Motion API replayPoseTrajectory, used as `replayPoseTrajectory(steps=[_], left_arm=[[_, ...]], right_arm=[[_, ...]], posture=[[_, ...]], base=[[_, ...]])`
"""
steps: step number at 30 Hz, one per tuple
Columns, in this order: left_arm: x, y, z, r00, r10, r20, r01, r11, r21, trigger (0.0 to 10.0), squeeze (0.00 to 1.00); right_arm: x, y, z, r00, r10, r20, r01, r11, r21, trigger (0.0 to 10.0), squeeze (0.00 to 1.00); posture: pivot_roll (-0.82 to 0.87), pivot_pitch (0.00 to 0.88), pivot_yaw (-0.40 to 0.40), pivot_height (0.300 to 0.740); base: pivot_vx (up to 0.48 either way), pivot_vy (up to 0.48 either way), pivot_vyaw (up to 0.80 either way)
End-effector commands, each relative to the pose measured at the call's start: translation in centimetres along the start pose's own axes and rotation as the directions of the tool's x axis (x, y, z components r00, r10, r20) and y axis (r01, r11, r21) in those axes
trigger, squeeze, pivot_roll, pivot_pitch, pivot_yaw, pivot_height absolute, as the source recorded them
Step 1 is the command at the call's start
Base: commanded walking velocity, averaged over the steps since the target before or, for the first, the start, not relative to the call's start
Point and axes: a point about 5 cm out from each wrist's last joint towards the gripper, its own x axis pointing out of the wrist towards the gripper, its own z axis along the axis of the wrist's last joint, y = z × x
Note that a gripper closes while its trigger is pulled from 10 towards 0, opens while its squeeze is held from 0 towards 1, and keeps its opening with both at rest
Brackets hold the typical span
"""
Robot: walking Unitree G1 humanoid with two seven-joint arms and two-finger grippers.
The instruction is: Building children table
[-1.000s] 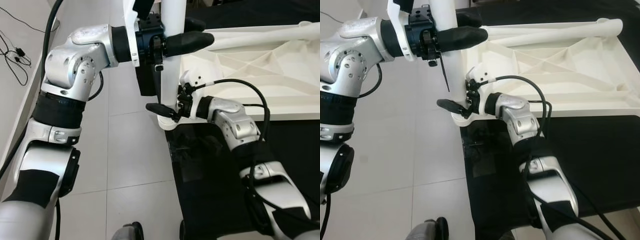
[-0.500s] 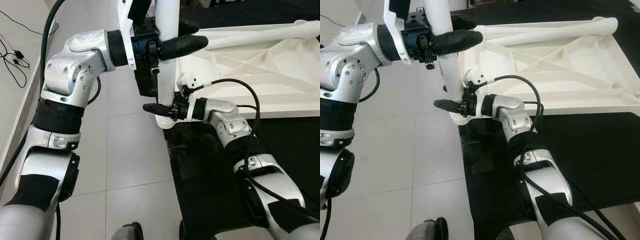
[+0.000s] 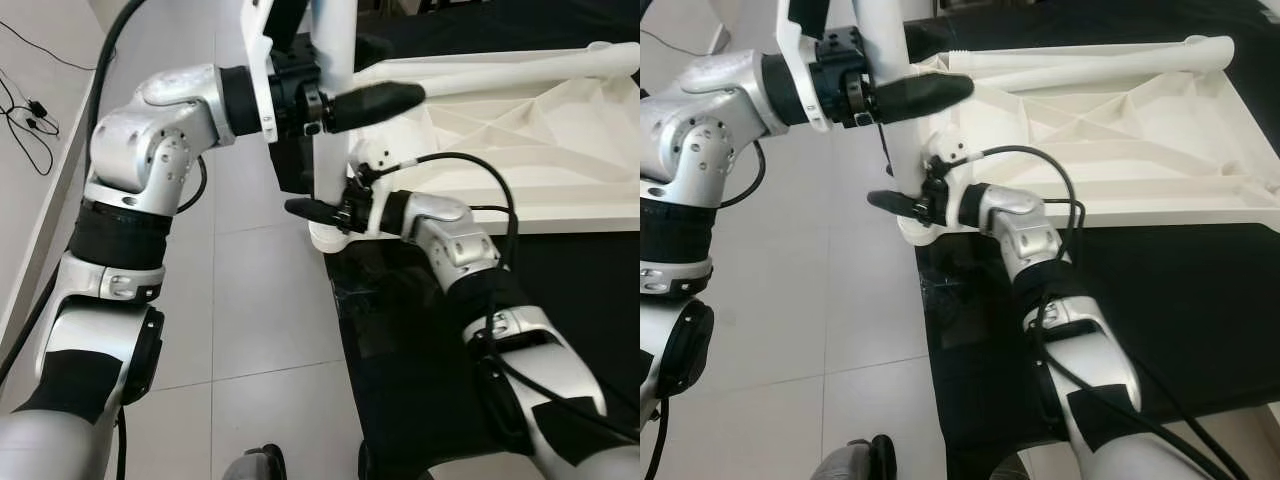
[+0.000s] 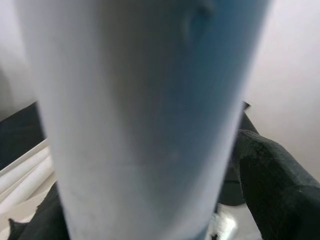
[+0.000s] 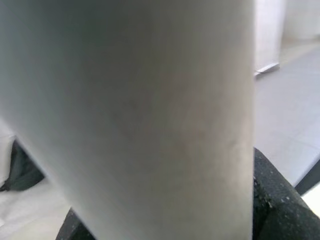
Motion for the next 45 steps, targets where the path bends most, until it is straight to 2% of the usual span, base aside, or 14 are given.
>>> replayPoseTrajectory(steps=[1,6,20,21,30,31,33,34,36,37,41,43,44,45], left_arm=[[2.5,-3.0,-0.6,0.973,-0.232,-0.018,0.231,0.973,-0.023,10.0,0.00],[1.5,-2.7,0.4,0.981,-0.196,-0.011,0.196,0.980,-0.022,10.0,0.00],[1.0,-2.3,0.8,0.984,-0.180,-0.007,0.180,0.983,-0.034,10.0,0.00],[1.0,-2.3,0.8,0.983,-0.181,-0.005,0.181,0.983,-0.041,0.5,0.00],[0.9,-2.3,0.9,0.980,-0.199,-0.010,0.198,0.978,-0.064,0.0,0.00],[0.9,-2.2,0.9,0.980,-0.200,-0.011,0.199,0.978,-0.065,0.0,0.00],[0.9,-2.2,0.9,0.979,-0.202,-0.012,0.201,0.977,-0.066,0.0,0.00],[1.0,-2.2,0.8,0.979,-0.203,-0.015,0.202,0.977,-0.066,0.0,0.00],[1.0,-2.2,0.8,0.979,-0.203,-0.015,0.202,0.977,-0.066,0.0,0.00],[1.0,-2.2,0.8,0.979,-0.205,-0.017,0.203,0.977,-0.066,0.0,0.00],[1.1,-2.3,0.8,0.977,-0.213,-0.021,0.211,0.975,-0.068,0.0,0.00],[1.1,-2.3,0.8,0.977,-0.213,-0.021,0.211,0.975,-0.068,0.0,0.00],[1.1,-2.4,0.8,0.976,-0.215,-0.022,0.213,0.975,-0.068,0.0,0.00],[1.1,-2.5,0.8,0.976,-0.219,-0.022,0.217,0.974,-0.067,0.0,0.00]], right_arm=[[-0.6,-1.5,-1.1,0.978,-0.200,-0.057,0.207,0.967,0.148,0.0,0.00],[-3.4,4.1,-4.6,0.766,-0.627,-0.141,0.642,0.749,0.160,0.0,0.00],[-3.8,4.3,-4.1,0.712,-0.692,-0.118,0.701,0.693,0.169,0.0,0.00],[-4.0,4.5,-4.0,0.707,-0.696,-0.124,0.707,0.687,0.169,0.0,0.00],[-4.8,5.9,-3.4,0.663,-0.730,-0.166,0.749,0.642,0.167,0.0,0.00],[-4.7,5.9,-3.3,0.673,-0.720,-0.167,0.739,0.652,0.168,10.0,0.00],[-4.6,5.9,-3.3,0.684,-0.710,-0.168,0.730,0.663,0.166,10.0,0.00],[-4.4,5.9,-3.1,0.708,-0.688,-0.158,0.706,0.687,0.171,10.0,0.44],[-4.4,5.9,-3.1,0.708,-0.688,-0.158,0.706,0.687,0.171,10.0,0.44],[-4.1,5.7,-2.8,0.731,-0.668,-0.136,0.682,0.711,0.172,10.0,1.00],[-3.0,3.5,0.1,0.885,-0.464,0.024,0.456,0.878,0.145,10.0,1.00],[-3.0,3.5,0.1,0.885,-0.464,0.024,0.456,0.878,0.145,10.0,1.00],[-2.9,2.6,0.9,0.919,-0.392,0.052,0.384,0.916,0.116,10.0,0.31],[-2.9,1.7,1.7,0.940,-0.332,0.074,0.328,0.943,0.061,10.0,0.00]], posture=[[0.05,0.246,0.027,0.740],[0.04,0.247,0.032,0.740],[0.04,0.234,0.036,0.740],[0.04,0.233,0.039,0.740],[0.04,0.231,0.041,0.740],[0.04,0.231,0.041,0.740],[0.04,0.232,0.042,0.740],[0.04,0.232,0.042,0.740],[0.04,0.232,0.042,0.740],[0.04,0.232,0.042,0.740],[0.04,0.233,0.040,0.740],[0.04,0.233,0.040,0.740],[0.04,0.234,0.039,0.740],[0.04,0.233,0.038,0.740]], base=[[0.000,0.000,0.00],[0.000,0.000,0.00],[0.000,0.000,0.00],[0.000,0.000,0.00],[0.000,0.000,0.00],[0.000,0.000,0.00],[0.000,0.000,0.00],[0.000,0.000,0.00],[0.000,0.000,0.00],[0.000,0.000,0.00],[0.000,0.000,0.00],[0.000,0.000,0.00],[0.000,0.000,0.00],[0.000,0.000,0.00]])
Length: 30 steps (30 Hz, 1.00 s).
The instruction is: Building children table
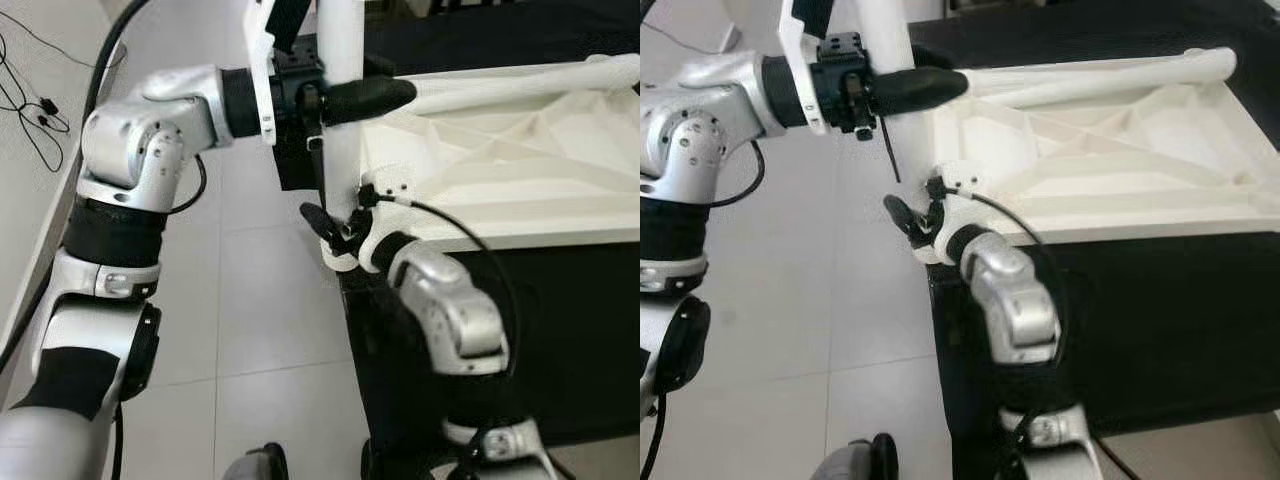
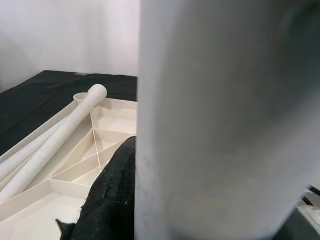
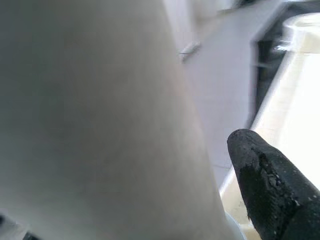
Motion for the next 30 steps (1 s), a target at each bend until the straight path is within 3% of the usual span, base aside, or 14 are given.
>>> replayPoseTrajectory(steps=[1,2,4,6,11,12,16,17,26,27,28,29,30], left_arm=[[1.4,-2.4,0.6,0.978,-0.208,0.019,0.208,0.978,0.005,0.0,0.00],[1.4,-2.5,0.7,0.977,-0.212,0.020,0.212,0.977,0.005,0.0,0.00],[1.4,-2.5,0.7,0.977,-0.212,0.020,0.212,0.977,0.005,0.0,0.00],[1.4,-2.6,0.6,0.976,-0.218,0.021,0.217,0.976,0.005,0.0,0.00],[1.5,-2.7,0.5,0.975,-0.222,0.020,0.222,0.975,0.007,0.0,0.00],[1.5,-2.7,0.5,0.974,-0.226,0.015,0.226,0.974,0.010,0.0,0.00],[1.5,-2.8,0.5,0.974,-0.228,0.014,0.228,0.974,0.011,0.0,0.00],[1.5,-2.7,0.4,0.973,-0.229,0.011,0.229,0.973,0.013,0.0,0.00],[1.8,-2.6,0.4,0.974,-0.227,0.011,0.227,0.973,0.034,0.0,0.00],[1.8,-2.5,0.4,0.977,-0.215,0.018,0.214,0.976,0.037,1.3,0.00],[1.8,-2.5,0.4,0.977,-0.215,0.018,0.214,0.976,0.037,1.3,0.00],[1.9,-2.3,0.4,0.979,-0.203,0.025,0.202,0.979,0.024,4.3,0.00],[1.9,-2.2,0.4,0.981,-0.193,0.024,0.192,0.981,0.023,10.0,1.00]], right_arm=[[0.3,-1.8,3.2,0.992,0.056,0.109,-0.051,0.997,-0.053,10.0,0.00],[0.5,-2.1,3.7,0.985,0.125,0.119,-0.118,0.991,-0.067,10.0,0.00],[0.5,-2.1,3.7,0.985,0.125,0.119,-0.118,0.991,-0.067,10.0,0.00],[0.9,-2.2,3.8,0.964,0.237,0.117,-0.230,0.971,-0.068,10.0,0.00],[1.5,-2.4,3.4,0.956,0.274,0.101,-0.270,0.961,-0.055,10.0,0.00],[2.3,-2.5,3.0,0.950,0.300,0.091,-0.298,0.954,-0.037,8.7,0.00],[2.5,-2.6,2.9,0.946,0.311,0.092,-0.310,0.950,-0.026,8.7,0.00],[2.8,-2.6,3.0,0.941,0.324,0.099,-0.324,0.946,-0.020,0.0,0.00],[3.4,-2.9,3.3,0.911,0.404,0.080,-0.400,0.914,-0.064,0.0,0.00],[3.4,-3.1,3.2,0.915,0.398,0.073,-0.393,0.917,-0.069,0.0,0.00],[3.4,-3.1,3.2,0.915,0.398,0.073,-0.393,0.917,-0.069,0.0,0.00],[3.4,-3.2,3.2,0.919,0.387,0.067,-0.383,0.921,-0.075,0.0,0.00],[3.4,-3.4,3.1,0.921,0.384,0.064,-0.379,0.922,-0.078,0.0,0.00]], posture=[[0.04,0.234,0.039,0.740],[0.04,0.234,0.039,0.740],[0.04,0.234,0.039,0.740],[0.05,0.235,0.038,0.740],[0.05,0.237,0.041,0.740],[0.06,0.237,0.041,0.740],[0.06,0.237,0.041,0.740],[0.06,0.238,0.042,0.740],[0.05,0.234,0.046,0.740],[0.05,0.233,0.047,0.740],[0.05,0.233,0.047,0.740],[0.05,0.233,0.047,0.740],[0.05,0.232,0.047,0.740]], base=[[0.000,0.000,0.00],[0.000,0.000,0.00],[0.000,0.000,0.00],[0.000,0.000,0.00],[0.000,0.000,0.00],[0.000,0.000,0.00],[0.000,0.000,0.00],[0.000,0.000,0.00],[0.000,0.000,0.00],[0.000,0.000,0.00],[0.000,0.000,0.00],[0.000,0.000,0.00],[0.000,0.000,0.00]])
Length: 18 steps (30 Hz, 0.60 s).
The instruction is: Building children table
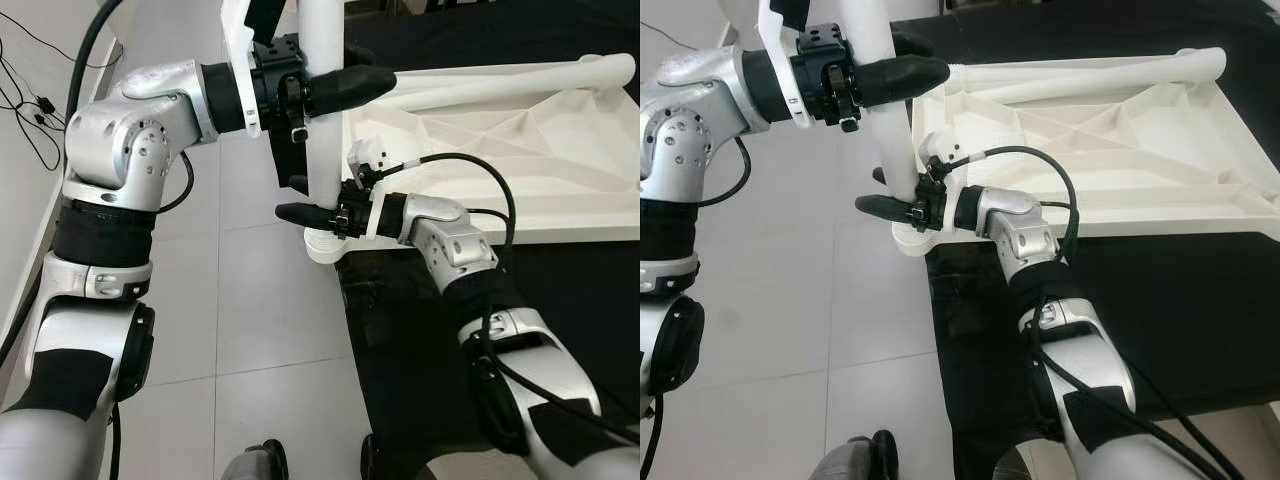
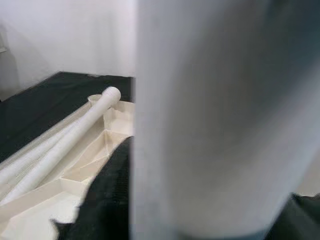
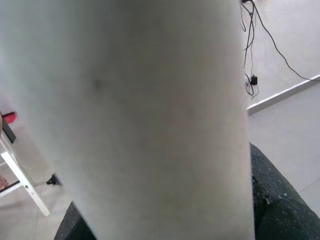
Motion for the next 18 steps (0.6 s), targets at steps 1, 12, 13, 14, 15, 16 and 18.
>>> replayPoseTrajectory(steps=[1,12,13,14,15,16,18], left_arm=[[2.5,-2.7,0.3,0.974,-0.225,0.008,0.225,0.974,0.009,10.0,1.00],[0.9,-2.5,0.8,0.985,-0.172,0.008,0.172,0.985,0.005,10.0,0.00],[0.7,-2.6,0.8,0.985,-0.171,0.003,0.171,0.985,-0.001,10.0,0.00],[0.7,-2.6,0.8,0.985,-0.171,0.003,0.171,0.985,-0.001,10.0,0.00],[0.5,-2.6,0.7,0.985,-0.170,-0.005,0.170,0.985,-0.006,10.0,0.00],[0.5,-2.6,0.7,0.985,-0.170,-0.005,0.170,0.985,-0.006,10.0,0.00],[0.3,-2.6,0.5,0.986,-0.168,-0.011,0.168,0.986,-0.012,10.0,0.00]], right_arm=[[-0.3,-1.5,2.1,0.992,-0.118,0.047,0.119,0.993,-0.002,0.0,0.00],[-4.3,-1.6,-2.9,0.549,-0.827,-0.123,0.834,0.551,0.018,0.0,0.00],[-5.3,-0.2,-3.7,0.450,-0.882,-0.138,0.892,0.451,0.029,0.0,0.00],[-5.3,-0.2,-3.7,0.450,-0.882,-0.138,0.892,0.451,0.029,0.0,0.00],[-6.0,1.1,-4.3,0.402,-0.904,-0.146,0.915,0.401,0.033,0.0,0.00],[-6.0,1.1,-4.3,0.402,-0.904,-0.146,0.915,0.401,0.033,0.0,0.00],[-5.7,1.9,-4.4,0.428,-0.893,-0.136,0.903,0.427,0.043,0.0,0.00]], posture=[[0.05,0.232,0.047,0.740],[0.05,0.232,0.003,0.740],[0.05,0.236,0.012,0.740],[0.05,0.236,0.012,0.740],[0.05,0.239,0.014,0.740],[0.05,0.239,0.014,0.740],[0.03,0.242,0.028,0.740]], base=[[0.000,0.000,0.00],[0.000,0.000,0.00],[0.000,0.000,0.00],[0.000,0.000,0.00],[0.000,0.000,0.00],[0.000,0.000,0.00],[0.000,0.000,0.00]])
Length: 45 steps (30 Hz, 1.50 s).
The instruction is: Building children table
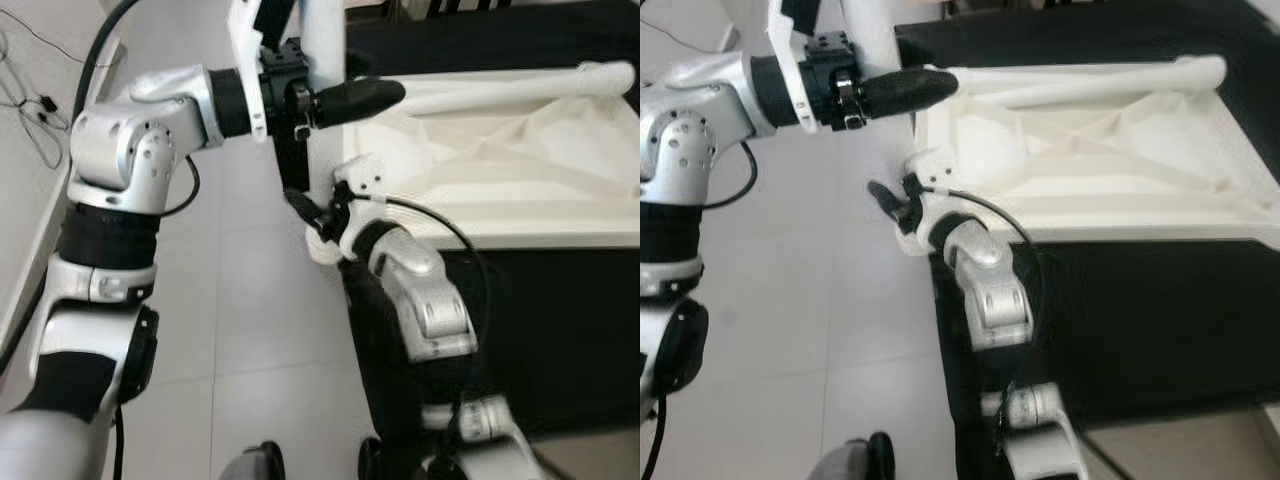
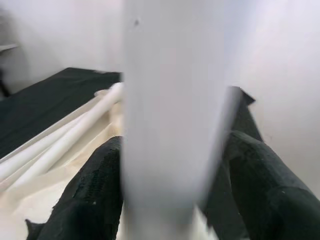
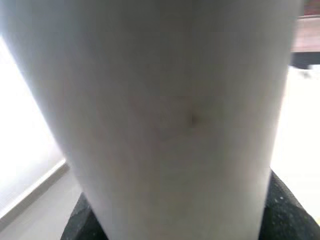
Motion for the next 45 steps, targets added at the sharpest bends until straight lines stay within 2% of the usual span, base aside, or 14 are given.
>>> replayPoseTrajectory(steps=[1,11,12,13,19,20,24,25,29,31,33,34,37,45], left_arm=[[0.6,-2.2,0.2,0.982,-0.188,0.005,0.187,0.982,0.006,10.0,0.00],[0.1,-2.2,-0.3,0.981,-0.192,0.009,0.192,0.981,-0.008,10.0,0.00],[0.0,-2.1,-0.3,0.981,-0.196,0.010,0.196,0.981,-0.012,3.8,0.00],[-0.2,-2.1,-0.3,0.980,-0.199,0.010,0.199,0.980,-0.015,0.0,0.00],[-0.4,-2.2,-0.4,0.980,-0.200,0.005,0.200,0.980,-0.011,0.0,0.00],[-0.4,-2.3,-0.3,0.980,-0.199,0.005,0.199,0.980,-0.007,1.4,0.00],[-0.4,-2.5,-0.2,0.980,-0.198,0.004,0.198,0.980,0.001,1.9,0.00],[-0.4,-2.6,-0.2,0.981,-0.193,0.005,0.193,0.981,0.005,3.7,0.00],[-0.6,-2.6,0.0,0.984,-0.176,0.010,0.176,0.984,0.013,4.9,0.00],[-1.2,-2.6,0.3,0.988,-0.156,0.014,0.156,0.988,0.021,8.0,0.00],[-1.2,-2.6,0.3,0.988,-0.156,0.014,0.156,0.988,0.021,8.0,0.00],[-1.6,-2.5,0.5,0.990,-0.142,0.019,0.141,0.990,0.022,10.0,0.00],[-2.6,-2.2,0.9,0.994,-0.103,0.037,0.103,0.994,0.021,10.0,0.00],[-4.1,-1.5,1.7,0.995,-0.041,0.089,0.041,0.999,0.003,10.0,0.00]], right_arm=[[-1.6,-4.6,-3.2,0.941,-0.296,-0.162,0.305,0.951,0.037,0.0,0.00],[-0.9,-6.0,-1.5,0.931,-0.351,-0.097,0.354,0.935,0.016,0.0,0.00],[-1.3,-5.8,-1.3,0.924,-0.367,-0.104,0.371,0.929,0.016,0.0,0.00],[-1.6,-5.6,-1.1,0.919,-0.379,-0.107,0.383,0.923,0.018,0.0,0.00],[-2.3,-5.3,-0.9,0.905,-0.412,-0.104,0.417,0.908,0.035,0.0,0.00],[-2.4,-5.3,-0.8,0.906,-0.413,-0.096,0.419,0.907,0.051,0.0,0.00],[-2.3,-5.2,-0.7,0.908,-0.410,-0.084,0.416,0.906,0.074,0.0,0.00],[-2.2,-5.2,-0.7,0.916,-0.397,-0.066,0.401,0.912,0.084,0.0,0.00],[-2.5,-5.1,-0.7,0.935,-0.355,-0.010,0.354,0.931,0.092,0.0,0.00],[-3.2,-5.3,-1.0,0.946,-0.324,0.021,0.322,0.943,0.083,0.0,0.00],[-3.2,-5.3,-1.0,0.946,-0.324,0.021,0.322,0.943,0.083,0.0,0.00],[-3.6,-5.6,-1.3,0.952,-0.305,0.034,0.303,0.951,0.065,0.0,0.00],[-4.4,-6.2,-1.8,0.961,-0.272,0.056,0.272,0.962,0.004,0.0,0.00],[-4.9,-6.7,-1.8,0.972,-0.216,0.091,0.221,0.974,-0.046,0.0,0.00]], posture=[[0.04,0.242,0.025,0.740],[0.03,0.233,0.026,0.740],[0.03,0.233,0.028,0.740],[0.03,0.233,0.028,0.740],[0.03,0.229,0.036,0.740],[0.03,0.228,0.036,0.740],[0.03,0.227,0.036,0.740],[0.03,0.227,0.035,0.740],[0.03,0.226,0.035,0.740],[0.03,0.225,0.037,0.740],[0.03,0.225,0.037,0.740],[0.03,0.226,0.038,0.740],[0.03,0.226,0.042,0.740],[0.04,0.220,0.046,0.740]], base=[[0.000,0.000,0.00],[0.000,0.000,0.00],[0.000,0.000,0.00],[0.000,0.000,0.00],[0.000,0.000,0.00],[0.000,0.000,0.00],[0.000,0.000,0.00],[0.000,0.000,0.00],[0.000,0.000,0.00],[0.000,0.000,0.00],[0.000,0.000,0.00],[0.000,0.000,0.00],[0.000,0.000,0.00],[0.000,0.000,0.00]])
